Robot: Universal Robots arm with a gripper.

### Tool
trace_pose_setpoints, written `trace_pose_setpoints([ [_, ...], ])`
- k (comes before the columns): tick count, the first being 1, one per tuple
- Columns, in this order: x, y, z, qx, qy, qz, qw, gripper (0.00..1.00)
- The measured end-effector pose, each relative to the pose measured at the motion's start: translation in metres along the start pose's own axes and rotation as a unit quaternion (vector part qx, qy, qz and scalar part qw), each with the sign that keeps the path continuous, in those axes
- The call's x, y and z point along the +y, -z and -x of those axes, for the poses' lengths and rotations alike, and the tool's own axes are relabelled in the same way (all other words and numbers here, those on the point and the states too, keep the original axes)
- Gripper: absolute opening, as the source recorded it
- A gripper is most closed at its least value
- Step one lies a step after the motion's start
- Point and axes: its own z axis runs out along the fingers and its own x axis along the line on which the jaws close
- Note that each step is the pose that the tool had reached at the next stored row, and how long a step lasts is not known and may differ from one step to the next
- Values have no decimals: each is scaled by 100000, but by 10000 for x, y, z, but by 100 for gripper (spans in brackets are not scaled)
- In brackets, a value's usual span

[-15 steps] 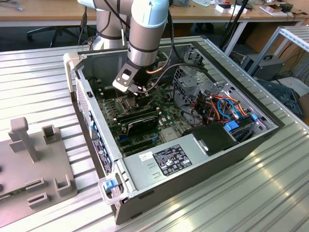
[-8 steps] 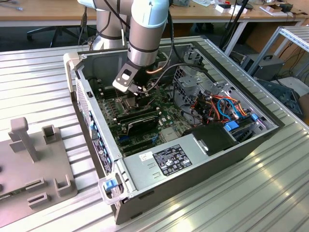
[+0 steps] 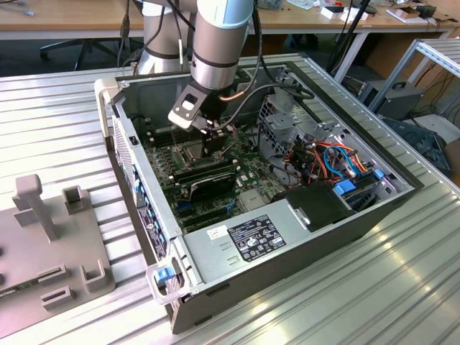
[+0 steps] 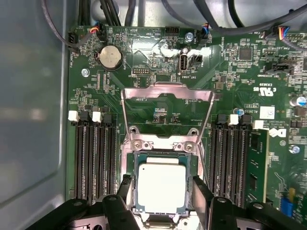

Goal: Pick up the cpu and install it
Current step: 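Place the cpu into insertion slot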

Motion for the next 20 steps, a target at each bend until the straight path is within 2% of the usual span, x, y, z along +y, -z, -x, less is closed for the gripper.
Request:
trace_pose_setpoints([
  [3, 1, 31, -1, -66, 1, 2, 100000, 62],
  [15, 1, 40, -1, -98, 4, -1, 100000, 62],
  [18, 1, 59, -1, -100, 2, 0, 100000, 62],
  [20, 2, 100, -2, -106, 4, -4, 100000, 62],
])
